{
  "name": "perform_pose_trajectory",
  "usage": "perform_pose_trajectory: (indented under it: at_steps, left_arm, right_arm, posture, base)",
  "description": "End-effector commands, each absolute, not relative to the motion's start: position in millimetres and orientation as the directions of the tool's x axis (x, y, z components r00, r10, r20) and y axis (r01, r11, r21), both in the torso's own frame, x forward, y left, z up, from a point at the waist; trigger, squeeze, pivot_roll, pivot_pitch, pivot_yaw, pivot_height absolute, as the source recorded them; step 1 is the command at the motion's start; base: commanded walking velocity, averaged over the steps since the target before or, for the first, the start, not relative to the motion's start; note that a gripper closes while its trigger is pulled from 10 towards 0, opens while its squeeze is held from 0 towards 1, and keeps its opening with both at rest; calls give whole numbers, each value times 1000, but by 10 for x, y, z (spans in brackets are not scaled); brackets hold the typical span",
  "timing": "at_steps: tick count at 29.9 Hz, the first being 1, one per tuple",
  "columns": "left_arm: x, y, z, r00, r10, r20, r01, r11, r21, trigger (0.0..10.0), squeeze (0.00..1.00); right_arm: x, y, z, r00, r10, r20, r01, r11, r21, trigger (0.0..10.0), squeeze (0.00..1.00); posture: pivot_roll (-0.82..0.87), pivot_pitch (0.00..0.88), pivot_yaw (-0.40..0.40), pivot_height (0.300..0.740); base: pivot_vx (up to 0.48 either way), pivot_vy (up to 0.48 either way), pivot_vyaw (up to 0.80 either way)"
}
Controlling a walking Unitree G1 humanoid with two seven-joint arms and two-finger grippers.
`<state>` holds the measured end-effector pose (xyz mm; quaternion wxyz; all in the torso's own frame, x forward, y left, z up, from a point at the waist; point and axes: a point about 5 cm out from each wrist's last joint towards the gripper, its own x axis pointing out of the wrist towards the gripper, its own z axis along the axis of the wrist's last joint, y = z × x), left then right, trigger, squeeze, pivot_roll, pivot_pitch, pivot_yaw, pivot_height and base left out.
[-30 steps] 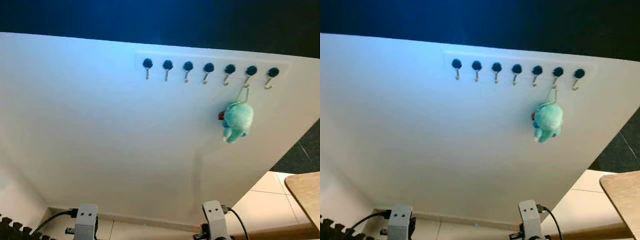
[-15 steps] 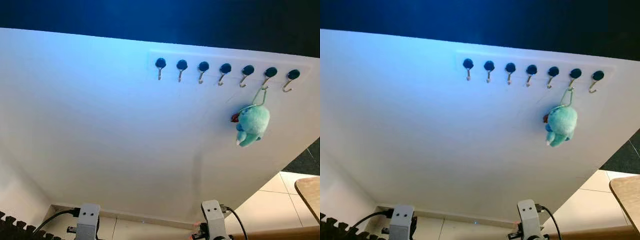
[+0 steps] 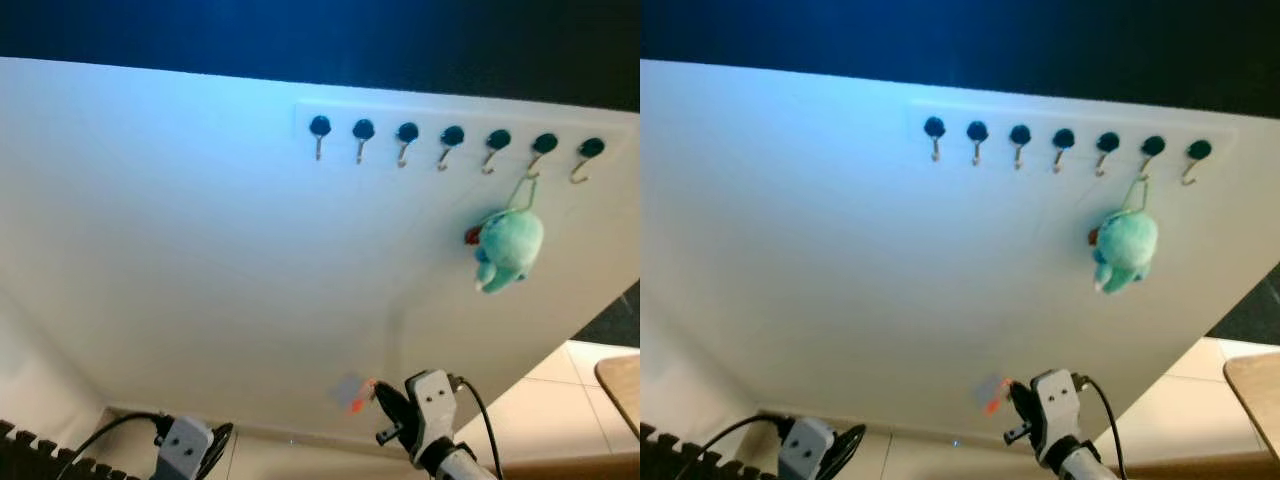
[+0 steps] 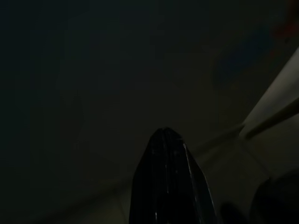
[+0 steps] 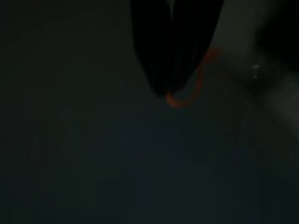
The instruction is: Hang keys on a hook
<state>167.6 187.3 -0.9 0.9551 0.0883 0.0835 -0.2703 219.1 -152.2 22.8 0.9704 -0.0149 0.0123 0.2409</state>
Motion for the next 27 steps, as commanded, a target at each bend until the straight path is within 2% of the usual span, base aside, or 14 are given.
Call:
perform_pose_trajectory:
  at_steps: [1,4,7,8,9,14,16,17,20,27]
  left_arm:
    - [1675,1881,54,820,-536,-200,564,815,131,10000,0]
    - [1673,1870,95,808,-559,-186,584,801,127,10000,0]
    - [1713,1876,225,815,-565,-128,579,798,167,10000,0]
    - [1713,1876,225,815,-565,-128,579,798,167,10000,0]
    - [1776,1886,319,830,-552,-85,557,808,192,10000,0]
    - [1967,1842,555,847,-532,18,514,826,230,10000,0]
    - [2000,1823,610,844,-535,38,512,825,240,10000,0]
    - [2055,1794,715,841,-535,75,503,826,254,10000,0]
    - [2093,1782,782,843,-528,101,492,833,255,10000,0]
    - [2146,1694,947,824,-544,157,492,826,276,10000,0]
  right_arm:
    - [2188,-1494,382,871,490,37,-489,872,-35,10000,0]
    - [2154,-1468,497,857,509,81,-507,861,-51,10000,0]
    - [2168,-1447,827,845,488,218,-479,872,-98,10000,0]
    - [2168,-1447,827,845,488,218,-479,872,-98,10000,0]
    - [2214,-1463,1034,843,449,296,-442,892,-92,10000,0]
    - [2357,-1419,1423,809,423,407,-415,903,-112,10000,0]
    - [2377,-1397,1490,797,432,421,-417,899,-134,10000,0]
    - [2392,-1321,1571,764,500,407,-438,866,-243,10000,0]
    - [2378,-1261,1640,731,539,419,-435,841,-322,10000,0]
    - [2380,-1148,1891,705,519,483,-421,855,-304,10000,0]
  posture:
    - [54,76,-38,740]
    - [54,76,-38,740]
    - [42,75,-29,740]
    - [42,75,-29,740]
    - [38,75,-29,740]
    - [36,71,-30,740]
    - [36,71,-30,740]
    - [37,68,-33,740]
    - [38,65,-35,740]
    - [36,64,-38,740]
  base:
    - [0,0,0]
    - [0,0,0]
    - [0,0,0]
    - [0,0,0]
    - [0,0,0]
    - [0,0,0]
    - [0,0,0]
    - [0,0,0]
    - [0,0,0]
    - [0,0,0]
